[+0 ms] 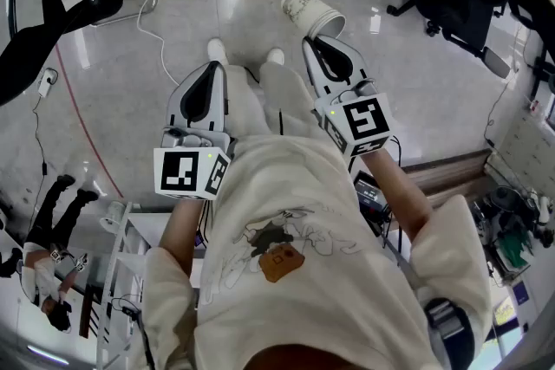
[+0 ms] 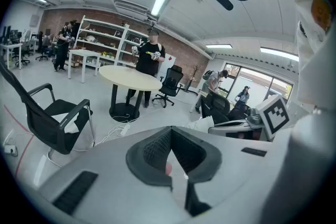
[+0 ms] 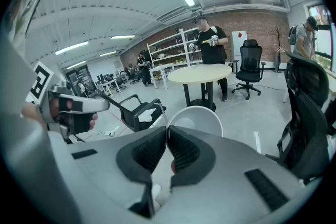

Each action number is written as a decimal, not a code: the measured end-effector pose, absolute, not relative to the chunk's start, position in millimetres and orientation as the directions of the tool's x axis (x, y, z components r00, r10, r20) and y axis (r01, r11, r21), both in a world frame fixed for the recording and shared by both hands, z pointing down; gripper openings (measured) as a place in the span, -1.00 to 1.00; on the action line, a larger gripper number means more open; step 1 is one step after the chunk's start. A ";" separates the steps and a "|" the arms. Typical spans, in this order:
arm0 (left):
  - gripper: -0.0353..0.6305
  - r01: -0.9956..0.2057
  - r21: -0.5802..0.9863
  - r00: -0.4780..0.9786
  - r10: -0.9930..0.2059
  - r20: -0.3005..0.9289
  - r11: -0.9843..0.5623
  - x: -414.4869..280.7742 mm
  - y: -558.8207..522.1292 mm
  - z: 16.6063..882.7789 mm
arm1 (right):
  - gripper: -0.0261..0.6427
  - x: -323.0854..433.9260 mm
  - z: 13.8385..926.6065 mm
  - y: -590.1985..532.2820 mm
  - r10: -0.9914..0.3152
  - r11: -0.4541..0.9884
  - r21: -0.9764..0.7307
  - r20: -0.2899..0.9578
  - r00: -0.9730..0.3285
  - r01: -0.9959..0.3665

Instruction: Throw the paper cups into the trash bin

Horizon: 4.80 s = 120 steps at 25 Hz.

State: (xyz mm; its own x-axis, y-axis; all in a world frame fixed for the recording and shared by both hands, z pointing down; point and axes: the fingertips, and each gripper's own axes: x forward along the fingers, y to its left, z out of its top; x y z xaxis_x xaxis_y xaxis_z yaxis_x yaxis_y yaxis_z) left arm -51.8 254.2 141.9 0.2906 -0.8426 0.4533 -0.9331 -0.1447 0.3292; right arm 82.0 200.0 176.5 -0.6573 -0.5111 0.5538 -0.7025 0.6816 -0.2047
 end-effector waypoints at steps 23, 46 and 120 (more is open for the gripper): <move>-0.88 -0.925 0.314 0.345 -0.824 0.449 -0.216 28.3 355.2 89.3 | -0.84 149.1 80.4 325.0 -0.642 0.615 -0.289 0.356 -0.679 -0.733; -0.88 -0.918 0.327 0.361 -0.819 0.446 -0.227 -41.0 184.0 92.9 | -0.85 83.3 92.6 159.8 -0.627 0.617 -0.284 0.386 -0.676 -0.734; -0.88 -0.925 0.344 0.377 -0.528 0.761 -0.164 -37.1 -5.2 643.4 | -0.85 21.4 627.2 -18.7 -0.329 0.651 -0.292 0.723 -0.607 -0.701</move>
